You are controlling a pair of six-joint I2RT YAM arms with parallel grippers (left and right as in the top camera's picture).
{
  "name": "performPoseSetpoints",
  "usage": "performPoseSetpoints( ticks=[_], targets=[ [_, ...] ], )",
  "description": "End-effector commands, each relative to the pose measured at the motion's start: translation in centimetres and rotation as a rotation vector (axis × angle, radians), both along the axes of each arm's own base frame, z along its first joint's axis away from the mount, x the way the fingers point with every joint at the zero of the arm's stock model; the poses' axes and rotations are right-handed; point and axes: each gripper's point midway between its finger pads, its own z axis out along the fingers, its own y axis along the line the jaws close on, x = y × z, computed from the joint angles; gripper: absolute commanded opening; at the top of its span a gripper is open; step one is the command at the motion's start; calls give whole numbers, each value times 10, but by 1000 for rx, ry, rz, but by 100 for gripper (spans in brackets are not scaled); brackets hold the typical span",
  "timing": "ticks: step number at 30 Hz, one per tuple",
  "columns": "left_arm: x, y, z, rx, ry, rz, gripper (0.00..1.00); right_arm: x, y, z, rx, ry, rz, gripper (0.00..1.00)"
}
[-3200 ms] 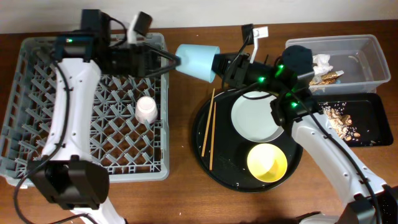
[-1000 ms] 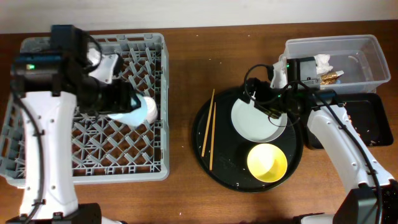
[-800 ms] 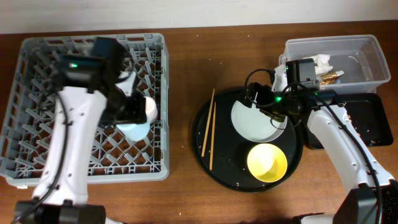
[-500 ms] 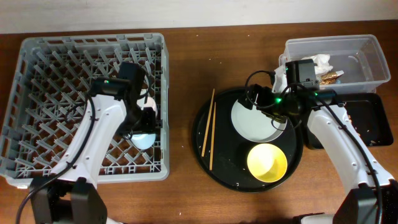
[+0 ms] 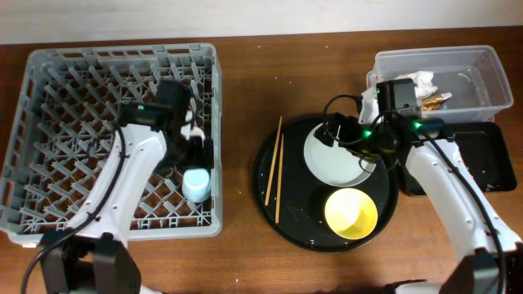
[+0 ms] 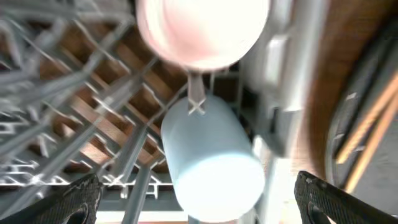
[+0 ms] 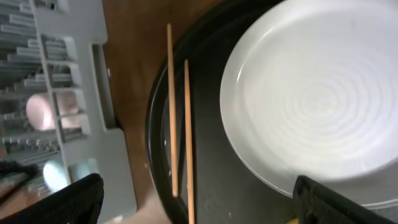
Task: Sort waste into correct bins and load items into the dishwasher rack
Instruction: 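Place the blue cup upside down in the rack beside the pink cup, then grasp the white plate edge with the left gripper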
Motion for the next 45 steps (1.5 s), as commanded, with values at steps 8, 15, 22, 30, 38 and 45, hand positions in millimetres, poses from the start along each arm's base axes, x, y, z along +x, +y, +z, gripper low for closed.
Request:
performPoseSetpoints(
  ticks=[8, 15, 22, 30, 38, 45],
  targets=[
    [42, -49, 95, -103, -257, -165, 99, -44, -79, 52, -423, 74, -179, 91],
    [52, -105, 94, -139, -344, -291, 99, -54, -92, -9, -501, 310, -259, 61],
    [56, -107, 70, -122, -283, -293, 99, -54, -106, -64, -612, 482, -276, 53],
    [60, -182, 23, -170, -253, -448, 98, -35, -105, -46, -555, 416, -305, 67],
    [53, -258, -44, -258, -203, -557, 95, -38, -161, 73, -487, 166, -506, 67],
    [44, -286, -90, -269, -150, -547, 68, -63, -185, 93, -496, 146, -578, 67]
  ],
)
